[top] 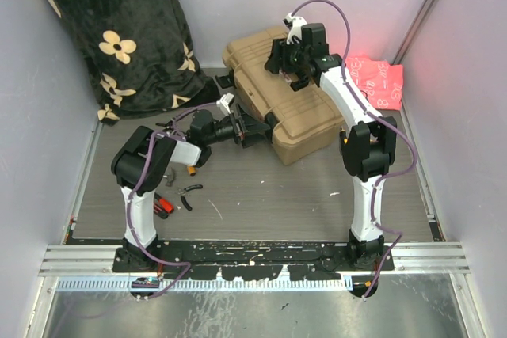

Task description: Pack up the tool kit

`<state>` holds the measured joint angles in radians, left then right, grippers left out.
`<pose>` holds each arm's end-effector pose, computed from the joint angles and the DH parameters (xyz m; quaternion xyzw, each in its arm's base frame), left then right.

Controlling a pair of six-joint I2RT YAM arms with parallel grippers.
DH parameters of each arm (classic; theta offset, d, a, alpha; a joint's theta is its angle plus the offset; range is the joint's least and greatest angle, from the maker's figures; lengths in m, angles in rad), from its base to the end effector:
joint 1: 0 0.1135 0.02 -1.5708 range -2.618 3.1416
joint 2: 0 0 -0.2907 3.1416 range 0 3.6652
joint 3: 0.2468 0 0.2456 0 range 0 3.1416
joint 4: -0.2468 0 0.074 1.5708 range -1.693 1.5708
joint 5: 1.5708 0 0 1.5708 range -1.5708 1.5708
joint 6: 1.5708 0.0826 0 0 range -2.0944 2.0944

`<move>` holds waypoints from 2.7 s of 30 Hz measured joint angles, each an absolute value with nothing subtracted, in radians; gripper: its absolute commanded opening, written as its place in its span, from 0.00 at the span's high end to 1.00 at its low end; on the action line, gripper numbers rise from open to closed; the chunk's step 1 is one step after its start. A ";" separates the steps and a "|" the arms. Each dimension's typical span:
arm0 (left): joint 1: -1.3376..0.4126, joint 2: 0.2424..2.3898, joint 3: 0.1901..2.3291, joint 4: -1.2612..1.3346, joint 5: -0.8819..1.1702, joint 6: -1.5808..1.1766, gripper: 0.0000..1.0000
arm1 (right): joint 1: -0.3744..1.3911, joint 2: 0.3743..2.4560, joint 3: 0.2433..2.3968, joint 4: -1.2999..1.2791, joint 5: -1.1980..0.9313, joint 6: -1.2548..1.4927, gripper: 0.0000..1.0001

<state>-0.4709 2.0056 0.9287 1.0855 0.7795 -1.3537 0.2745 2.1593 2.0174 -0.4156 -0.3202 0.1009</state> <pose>0.3666 -0.2518 0.1970 -0.0343 0.7041 -0.6832 0.1904 0.5271 0.1755 0.3004 -0.1519 0.8532 0.2263 0.4446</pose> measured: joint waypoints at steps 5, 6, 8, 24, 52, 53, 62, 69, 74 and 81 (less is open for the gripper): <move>-0.498 2.037 0.951 1.111 0.761 -1.358 0.02 | 0.266 2.155 2.007 -0.406 -0.323 0.099 0.35; -0.503 2.043 0.955 1.118 0.757 -1.362 0.02 | 0.264 2.154 2.005 -0.404 -0.323 0.098 0.35; -0.509 2.058 0.964 1.134 0.755 -1.370 0.02 | 0.262 2.150 1.995 -0.396 -0.324 0.098 0.38; -0.591 2.121 0.983 1.261 0.596 -1.436 0.02 | 0.233 2.133 1.946 -0.340 -0.362 0.112 0.40; -0.657 2.085 0.979 1.179 0.438 -1.483 0.30 | 0.215 2.094 1.845 -0.234 -0.379 0.117 0.41; -0.657 2.081 0.976 1.172 0.436 -1.485 0.32 | 0.215 2.094 1.845 -0.234 -0.379 0.117 0.41; -0.654 2.043 0.964 1.091 0.422 -1.496 0.32 | 0.214 2.092 1.838 -0.226 -0.379 0.122 0.42; -0.639 1.973 0.924 1.040 0.438 -1.512 0.31 | 0.214 2.092 1.837 -0.224 -0.379 0.123 0.42; -0.627 1.888 0.904 1.074 0.438 -1.516 0.27 | 0.209 2.092 1.836 -0.213 -0.376 0.143 0.42; -0.617 1.877 0.883 1.092 0.451 -1.515 0.12 | 0.216 2.092 1.835 -0.217 -0.374 0.134 0.41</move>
